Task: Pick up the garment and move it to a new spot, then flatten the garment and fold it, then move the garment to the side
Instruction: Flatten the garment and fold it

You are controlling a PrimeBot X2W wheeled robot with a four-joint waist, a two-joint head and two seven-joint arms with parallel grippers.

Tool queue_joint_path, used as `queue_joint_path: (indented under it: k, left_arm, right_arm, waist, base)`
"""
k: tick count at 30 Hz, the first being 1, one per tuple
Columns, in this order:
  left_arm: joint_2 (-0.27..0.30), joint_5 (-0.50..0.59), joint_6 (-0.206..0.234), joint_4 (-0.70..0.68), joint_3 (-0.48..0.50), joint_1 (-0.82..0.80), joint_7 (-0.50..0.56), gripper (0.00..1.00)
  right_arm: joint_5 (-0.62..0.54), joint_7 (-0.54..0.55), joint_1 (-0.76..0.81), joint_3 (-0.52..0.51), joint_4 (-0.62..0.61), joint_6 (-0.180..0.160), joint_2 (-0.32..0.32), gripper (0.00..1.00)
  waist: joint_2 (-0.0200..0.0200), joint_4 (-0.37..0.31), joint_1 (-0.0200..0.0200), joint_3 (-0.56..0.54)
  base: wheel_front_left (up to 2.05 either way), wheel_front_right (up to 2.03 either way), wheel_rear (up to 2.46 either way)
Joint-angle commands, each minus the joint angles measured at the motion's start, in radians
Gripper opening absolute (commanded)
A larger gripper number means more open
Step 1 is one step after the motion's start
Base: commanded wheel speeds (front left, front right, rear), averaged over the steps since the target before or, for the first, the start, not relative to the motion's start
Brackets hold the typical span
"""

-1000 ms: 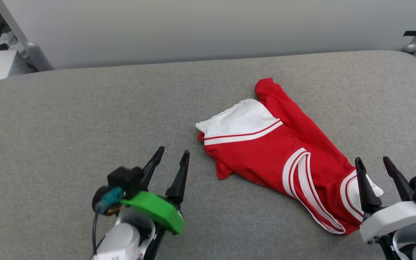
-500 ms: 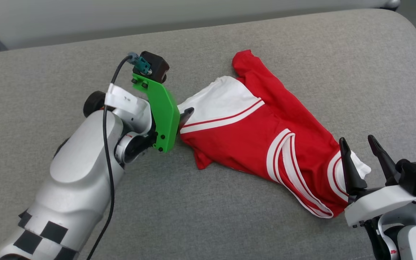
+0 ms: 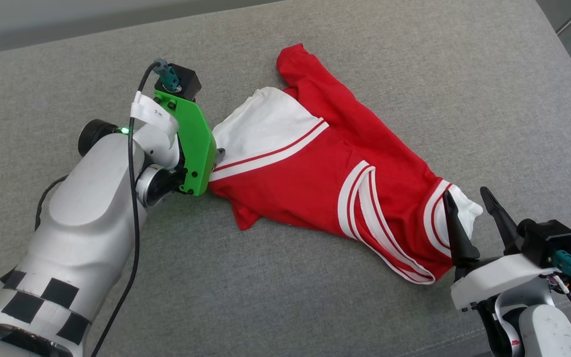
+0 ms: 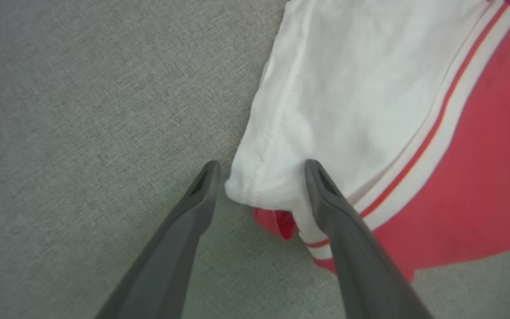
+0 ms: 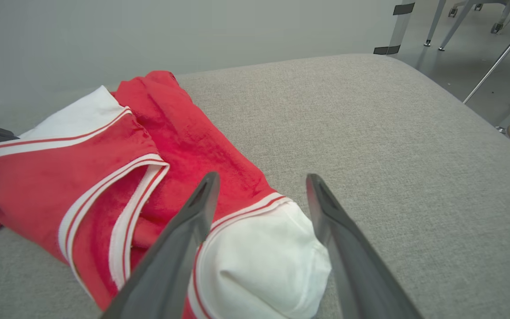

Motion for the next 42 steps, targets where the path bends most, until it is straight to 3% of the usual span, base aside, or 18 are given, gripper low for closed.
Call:
queue_joint_path:
  k: [1, 7, 9, 10, 17, 27, 33, 42]
  left_arm:
    - [0.007, 0.005, -0.002, 0.013, -0.004, -0.022, -0.013, 1.0]
    - [-0.006, -0.002, -0.002, 0.051, -0.031, -0.027, -0.02, 1.0]
    - [-0.013, -0.021, -0.003, 0.049, -0.047, -0.024, -0.014, 0.09]
    - [-0.015, -0.037, -0.003, 0.043, -0.047, -0.024, -0.025, 0.0]
    - [0.0, -0.065, -0.003, 0.032, -0.064, -0.033, -0.125, 0.0]
    - [0.017, -0.103, -0.003, -0.014, 0.0, 0.012, -0.414, 0.0]
    - [0.04, -0.117, 0.009, -0.089, 0.036, 0.145, -0.567, 0.0]
    - [0.037, -0.159, 0.053, -0.187, 0.044, 0.437, -0.702, 0.0]
  right_arm:
    - [-0.007, -0.009, -0.014, 0.006, 0.007, -0.001, 0.007, 1.0]
    - [-0.011, -0.016, -0.019, 0.014, 0.024, -0.001, 0.011, 1.0]
    - [-0.012, -0.016, -0.021, 0.018, 0.026, -0.001, 0.012, 1.0]
    - [-0.013, -0.016, -0.022, 0.019, 0.027, -0.001, 0.012, 1.0]
    - [-0.016, -0.013, -0.016, 0.015, 0.037, -0.001, 0.005, 1.0]
    - [-0.017, 0.017, 0.018, -0.011, 0.029, -0.001, -0.015, 1.0]
    - [-0.016, 0.046, 0.057, -0.024, 0.025, -0.001, -0.024, 1.0]
    - [-0.015, 0.086, 0.103, -0.034, 0.012, -0.001, -0.03, 1.0]
  waist:
    - [0.0, -0.005, 0.0, 0.004]
    - [0.0, -0.005, 0.0, 0.007]
    - [0.0, -0.004, 0.0, 0.007]
    - [0.0, -0.003, 0.0, 0.007]
    - [0.0, 0.017, 0.0, -0.02]
    - [0.0, 0.112, 0.0, -0.108]
    - [0.0, 0.201, 0.0, -0.165]
    - [0.0, 0.297, 0.0, -0.212]
  base:
    - [0.0, 0.0, 0.0]
    - [0.0, 0.0, 0.0]
    - [0.0, 0.0, 0.0]
    - [0.0, 0.0, 0.0]
    - [0.0, 0.0, 0.0]
    - [0.0, 0.0, 0.0]
    - [0.0, 0.0, 0.0]
    - [0.0, 0.0, 0.0]
